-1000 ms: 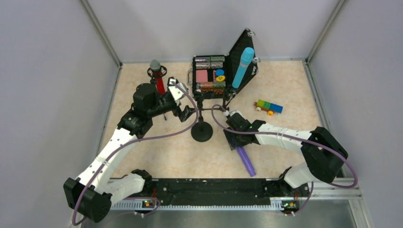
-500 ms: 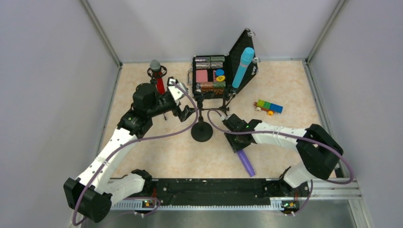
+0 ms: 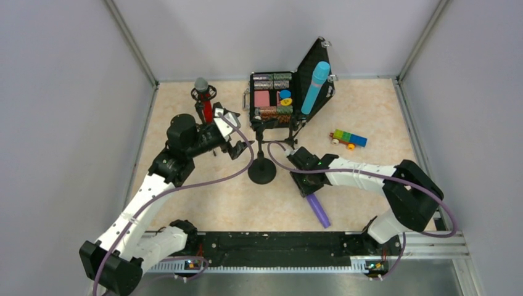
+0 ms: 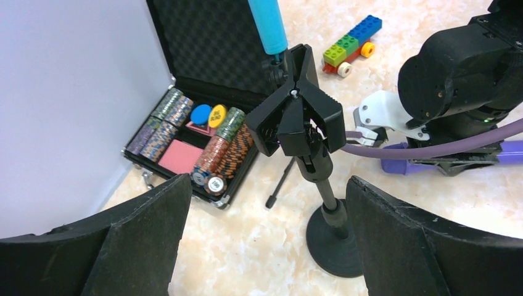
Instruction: Attach the microphones to the stand
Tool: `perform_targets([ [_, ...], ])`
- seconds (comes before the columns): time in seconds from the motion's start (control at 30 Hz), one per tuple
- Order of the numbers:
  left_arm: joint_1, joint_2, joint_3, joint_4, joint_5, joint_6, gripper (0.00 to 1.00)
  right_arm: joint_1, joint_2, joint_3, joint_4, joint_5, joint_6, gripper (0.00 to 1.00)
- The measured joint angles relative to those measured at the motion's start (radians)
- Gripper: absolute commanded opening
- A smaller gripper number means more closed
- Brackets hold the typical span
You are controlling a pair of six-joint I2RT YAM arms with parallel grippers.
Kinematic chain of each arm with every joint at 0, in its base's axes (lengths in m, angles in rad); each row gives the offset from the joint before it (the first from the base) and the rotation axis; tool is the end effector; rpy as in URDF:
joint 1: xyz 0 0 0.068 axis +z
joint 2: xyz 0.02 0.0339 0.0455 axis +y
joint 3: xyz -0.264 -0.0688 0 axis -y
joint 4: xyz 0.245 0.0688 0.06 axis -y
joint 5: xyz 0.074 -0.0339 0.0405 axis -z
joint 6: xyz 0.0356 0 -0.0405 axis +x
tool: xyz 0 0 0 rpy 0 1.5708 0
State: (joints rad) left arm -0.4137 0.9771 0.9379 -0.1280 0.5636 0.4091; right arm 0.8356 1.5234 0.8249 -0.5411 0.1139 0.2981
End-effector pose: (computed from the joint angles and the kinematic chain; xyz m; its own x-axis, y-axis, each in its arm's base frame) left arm 0.1957 -0.1067 0.3654 0.1872 0.2850 -0.9401 0.8149 0.4892 0.3107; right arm 0.1836 0.1970 0.1622 -0.8155 -0.4667 -0.3424 -0.4944 0.8692 -0.0072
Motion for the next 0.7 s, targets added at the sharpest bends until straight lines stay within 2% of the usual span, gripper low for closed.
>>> perform_targets([
  [0.27,0.0,-0.078,-0.06,0.089,-0.02,0.036,0.99,0.0,-0.084,-0.014,0.033,0.003,-0.022,0.0],
  [0.7,0.0,-0.08,-0.065,0.121,-0.091,0.051,0.99,0.0,-0.331,-0.04,0.151,0.032,-0.105,0.0],
])
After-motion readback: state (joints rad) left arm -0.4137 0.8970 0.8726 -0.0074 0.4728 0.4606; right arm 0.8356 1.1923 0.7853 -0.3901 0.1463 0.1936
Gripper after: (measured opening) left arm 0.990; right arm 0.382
